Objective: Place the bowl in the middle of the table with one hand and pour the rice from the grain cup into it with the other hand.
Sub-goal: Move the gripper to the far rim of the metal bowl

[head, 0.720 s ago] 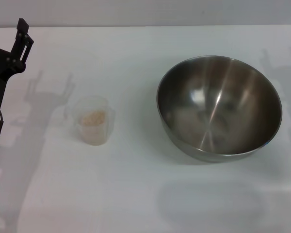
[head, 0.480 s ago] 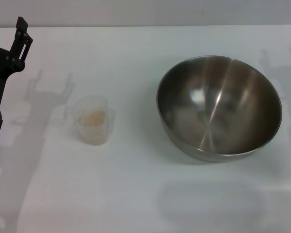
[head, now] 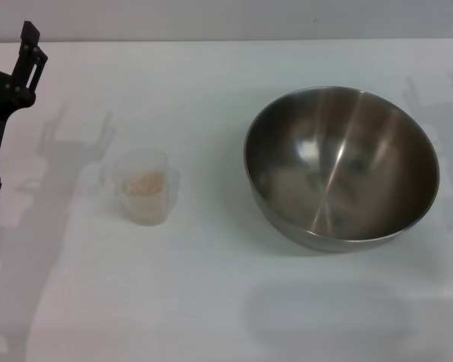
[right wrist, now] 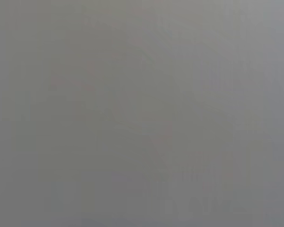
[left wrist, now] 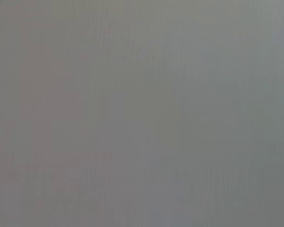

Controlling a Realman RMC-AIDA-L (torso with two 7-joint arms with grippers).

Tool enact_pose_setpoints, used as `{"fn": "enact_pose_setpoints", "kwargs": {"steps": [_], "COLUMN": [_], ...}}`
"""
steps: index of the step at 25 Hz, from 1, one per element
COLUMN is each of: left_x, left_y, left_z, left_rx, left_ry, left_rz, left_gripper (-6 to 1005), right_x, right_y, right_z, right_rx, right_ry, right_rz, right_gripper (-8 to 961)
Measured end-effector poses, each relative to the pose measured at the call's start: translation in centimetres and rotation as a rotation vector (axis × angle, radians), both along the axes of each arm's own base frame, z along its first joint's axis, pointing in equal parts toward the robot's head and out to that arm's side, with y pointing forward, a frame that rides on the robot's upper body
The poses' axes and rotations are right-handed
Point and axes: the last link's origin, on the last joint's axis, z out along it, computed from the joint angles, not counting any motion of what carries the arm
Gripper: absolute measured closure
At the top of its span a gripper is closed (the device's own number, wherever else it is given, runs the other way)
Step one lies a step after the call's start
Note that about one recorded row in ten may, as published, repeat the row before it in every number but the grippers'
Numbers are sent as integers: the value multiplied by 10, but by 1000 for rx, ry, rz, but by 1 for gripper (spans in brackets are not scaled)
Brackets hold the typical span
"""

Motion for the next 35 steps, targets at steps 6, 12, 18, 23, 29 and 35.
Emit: {"fn": "enact_pose_setpoints", "kwargs": {"steps": [6,12,18,23,29,35], "left_x": [0,1,1,1,-1,-4], "left_y": [1,3,3,3,2,2], "left_z": [1,2,2,3,7,13], "left_rx": [3,5,4,10,32,62], "left_ry": [0,4,7,6,-1,-13], "left_rz": [0,-4,-5,-5,-3,12], "left_gripper": [200,200,200,200,200,199], "right_x": [0,-10,-39,-64,-80,-85], "right_y": [0,19,40,44,40,31], "right_z": [-3,-9,-19,-19,12,34], "right_rx": [65,0,-160,-365,-729,-904], "right_ry": [-157,-68,46,72,87,13], "right_rz": [-55,-114,-204,-292,-442,-530], "right_gripper": [214,215,216,218,219,220]}}
